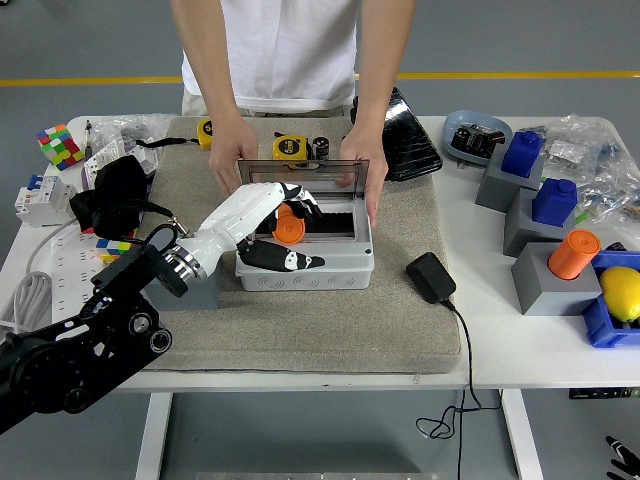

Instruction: Fetch the battery,place it into the box,close the lid of the box

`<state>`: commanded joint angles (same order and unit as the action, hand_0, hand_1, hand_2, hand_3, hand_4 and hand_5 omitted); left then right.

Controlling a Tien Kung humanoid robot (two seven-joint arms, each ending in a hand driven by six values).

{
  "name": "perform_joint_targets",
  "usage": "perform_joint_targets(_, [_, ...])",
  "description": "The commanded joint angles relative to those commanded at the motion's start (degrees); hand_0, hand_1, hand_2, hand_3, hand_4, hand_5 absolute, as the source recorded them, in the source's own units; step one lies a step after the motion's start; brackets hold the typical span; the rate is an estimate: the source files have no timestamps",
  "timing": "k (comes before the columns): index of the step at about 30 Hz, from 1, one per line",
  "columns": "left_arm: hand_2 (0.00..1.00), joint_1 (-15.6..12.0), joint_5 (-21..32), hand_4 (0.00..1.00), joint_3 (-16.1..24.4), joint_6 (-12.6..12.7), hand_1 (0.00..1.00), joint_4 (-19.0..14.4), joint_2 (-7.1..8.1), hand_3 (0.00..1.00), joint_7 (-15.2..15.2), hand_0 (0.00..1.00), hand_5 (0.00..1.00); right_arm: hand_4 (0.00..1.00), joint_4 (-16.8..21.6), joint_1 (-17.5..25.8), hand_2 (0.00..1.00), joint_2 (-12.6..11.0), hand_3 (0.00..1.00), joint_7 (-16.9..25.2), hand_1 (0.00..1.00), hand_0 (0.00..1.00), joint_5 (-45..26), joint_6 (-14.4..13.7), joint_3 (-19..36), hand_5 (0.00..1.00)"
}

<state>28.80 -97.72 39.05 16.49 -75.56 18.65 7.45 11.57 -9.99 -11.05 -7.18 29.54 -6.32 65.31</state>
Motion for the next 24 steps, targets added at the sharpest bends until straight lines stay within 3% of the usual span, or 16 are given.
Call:
perform_joint_targets(4, [0.521,-0.16,0.24,0.998,0.51,0.83,0.465,-0.58,0.46,0.553,0.42,0.275,0.366,0.950,-0.02,0.10,0.657,-0.01,0.546,0.03,0.664,0.660,-0.08,0.02,-0.19,0.447])
perform_joint_targets(5, [0.521,0.12,0.19,0.998,0.28,0.69,0.465,-0.04,0.40,0.553,0.17,0.275,0.366,0.950,-0.07,0.08,0.657,0.02,0.546,0.01,0.664,0.660,-0.13,0.08,-0.30,0.447])
perform_joint_targets(6, [0.527,0.31,0.18,0.998,0.00,0.54,0.495,0.45,0.32,0.561,-0.01,0.338,0.370,0.950,-0.11,0.06,0.657,0.06,0.545,0.01,0.664,0.661,-0.18,0.10,-0.31,0.447])
perform_joint_targets(11, [0.527,0.86,0.95,0.998,-1.34,0.89,0.495,2.49,-0.26,0.561,0.88,0.338,0.370,0.950,-0.04,-0.03,0.657,0.08,0.545,0.07,0.664,0.661,-0.25,0.02,-0.24,0.447])
perform_joint_targets(12, [0.534,0.97,1.04,0.998,-1.52,0.95,0.521,2.89,-0.37,0.564,1.00,0.495,0.373,0.950,-0.02,-0.03,0.656,0.08,0.546,0.08,0.664,0.661,-0.25,0.00,-0.22,0.446])
perform_joint_targets(23, [0.536,1.86,1.41,0.998,-1.24,2.01,0.527,4.15,-0.85,0.568,2.24,0.506,0.372,0.949,-0.06,0.12,0.656,0.13,0.545,0.06,0.663,0.661,-0.42,0.05,-0.39,0.447])
perform_joint_targets(24, [0.543,2.02,1.44,0.998,-1.22,2.19,0.537,4.31,-0.99,0.572,2.47,0.574,0.377,0.949,-0.06,0.12,0.656,0.13,0.546,0.07,0.663,0.661,-0.43,0.04,-0.41,0.446])
